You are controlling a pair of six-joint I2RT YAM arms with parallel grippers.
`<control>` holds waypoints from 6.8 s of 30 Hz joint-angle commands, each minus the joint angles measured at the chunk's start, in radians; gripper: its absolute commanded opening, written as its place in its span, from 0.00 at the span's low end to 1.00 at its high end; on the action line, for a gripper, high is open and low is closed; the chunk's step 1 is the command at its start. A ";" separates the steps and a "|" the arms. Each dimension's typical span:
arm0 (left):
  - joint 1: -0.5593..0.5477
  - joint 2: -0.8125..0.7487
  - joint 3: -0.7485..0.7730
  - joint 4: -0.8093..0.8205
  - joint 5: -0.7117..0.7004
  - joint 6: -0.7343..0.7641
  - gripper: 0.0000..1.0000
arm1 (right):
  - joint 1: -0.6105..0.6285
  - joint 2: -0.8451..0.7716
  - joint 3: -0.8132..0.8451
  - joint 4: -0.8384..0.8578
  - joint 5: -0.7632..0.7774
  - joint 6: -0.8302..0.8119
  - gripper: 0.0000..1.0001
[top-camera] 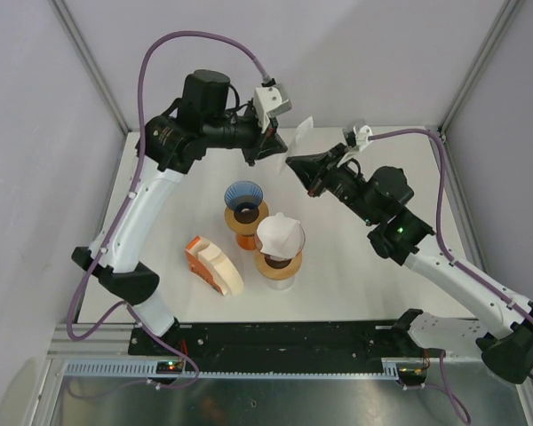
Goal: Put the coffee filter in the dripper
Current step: Place the coffee filter in the coffee dripper.
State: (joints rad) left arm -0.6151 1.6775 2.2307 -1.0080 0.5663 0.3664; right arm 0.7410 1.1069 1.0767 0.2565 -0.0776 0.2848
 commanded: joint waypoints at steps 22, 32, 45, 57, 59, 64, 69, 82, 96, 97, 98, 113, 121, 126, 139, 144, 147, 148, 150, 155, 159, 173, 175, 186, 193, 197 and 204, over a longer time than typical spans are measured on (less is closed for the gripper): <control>0.003 -0.063 -0.017 0.035 -0.290 -0.006 0.00 | -0.003 -0.017 0.019 -0.090 0.274 -0.026 0.00; -0.004 -0.040 -0.033 0.036 -0.152 -0.060 0.27 | 0.044 0.048 0.019 0.026 0.287 0.002 0.00; 0.000 -0.015 -0.012 0.059 -0.085 -0.098 0.79 | 0.083 0.057 0.020 0.038 0.295 -0.011 0.00; -0.014 -0.007 -0.027 0.101 -0.194 -0.070 0.47 | 0.097 0.056 0.019 0.069 0.231 -0.013 0.00; -0.016 -0.002 -0.032 0.106 -0.189 -0.076 0.45 | 0.100 0.057 0.019 0.072 0.232 -0.014 0.00; -0.017 -0.001 -0.050 0.115 -0.199 -0.084 0.47 | 0.108 0.064 0.024 0.068 0.243 -0.012 0.00; -0.025 0.000 -0.075 0.117 -0.220 -0.080 0.48 | 0.128 0.081 0.041 0.066 0.254 -0.032 0.00; 0.015 -0.021 -0.118 0.119 -0.218 -0.066 0.02 | 0.119 0.053 0.049 -0.021 0.337 -0.068 0.00; -0.031 -0.021 -0.101 0.153 -0.496 -0.005 0.00 | 0.068 0.098 0.048 0.041 0.322 -0.053 0.23; -0.042 -0.016 -0.098 0.154 -0.513 0.001 0.00 | 0.078 0.099 0.048 0.065 0.303 -0.060 0.31; -0.052 -0.013 -0.097 0.155 -0.520 0.005 0.00 | 0.086 0.099 0.048 0.083 0.295 -0.064 0.40; -0.057 0.013 -0.068 0.165 -0.342 -0.157 0.00 | 0.153 0.176 0.048 0.185 0.451 -0.074 0.56; -0.057 0.016 -0.079 0.167 -0.326 -0.166 0.00 | 0.162 0.208 0.054 0.257 0.492 -0.079 0.57; -0.057 0.014 -0.080 0.168 -0.331 -0.159 0.00 | 0.163 0.212 0.058 0.247 0.559 -0.088 0.50; -0.058 0.008 -0.086 0.168 -0.396 -0.125 0.00 | 0.168 0.172 0.058 0.213 0.589 -0.121 0.45; -0.058 0.003 -0.087 0.167 -0.381 -0.130 0.00 | 0.159 0.190 0.058 0.228 0.630 -0.128 0.40; -0.059 0.000 -0.093 0.167 -0.361 -0.137 0.00 | 0.154 0.210 0.060 0.245 0.658 -0.140 0.36; -0.060 -0.001 -0.096 0.167 -0.356 -0.137 0.00 | 0.153 0.218 0.061 0.250 0.669 -0.145 0.35; -0.059 -0.002 -0.101 0.166 -0.348 -0.139 0.00 | 0.150 0.233 0.068 0.257 0.686 -0.156 0.34; -0.064 -0.004 -0.114 0.166 -0.329 -0.139 0.00 | 0.147 0.276 0.095 0.285 0.700 -0.191 0.40; -0.067 -0.005 -0.127 0.166 -0.326 -0.134 0.00 | 0.134 0.319 0.147 0.246 0.697 -0.208 0.45; -0.062 -0.018 -0.123 0.159 -0.566 -0.035 0.00 | 0.080 0.294 0.160 0.143 0.729 -0.223 0.00; -0.062 -0.019 -0.116 0.158 -0.617 -0.020 0.00 | 0.070 0.288 0.160 0.115 0.750 -0.217 0.00; -0.062 -0.017 -0.082 0.171 -0.754 0.023 0.02 | 0.047 0.278 0.160 0.050 0.736 -0.148 0.00; -0.058 -0.030 -0.090 0.165 -0.559 -0.046 0.32 | 0.026 0.282 0.170 0.029 0.634 -0.101 0.00; -0.039 -0.037 -0.045 0.145 -0.454 -0.085 0.52 | -0.001 0.307 0.253 -0.114 0.531 -0.070 0.00; 0.061 -0.090 0.013 0.101 -0.299 -0.107 0.82 | -0.057 0.412 0.599 -0.659 0.342 -0.078 0.00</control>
State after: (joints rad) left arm -0.6163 1.6714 2.1818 -0.8928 0.1471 0.2890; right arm 0.7063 1.4658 1.4757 -0.0719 0.3996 0.2039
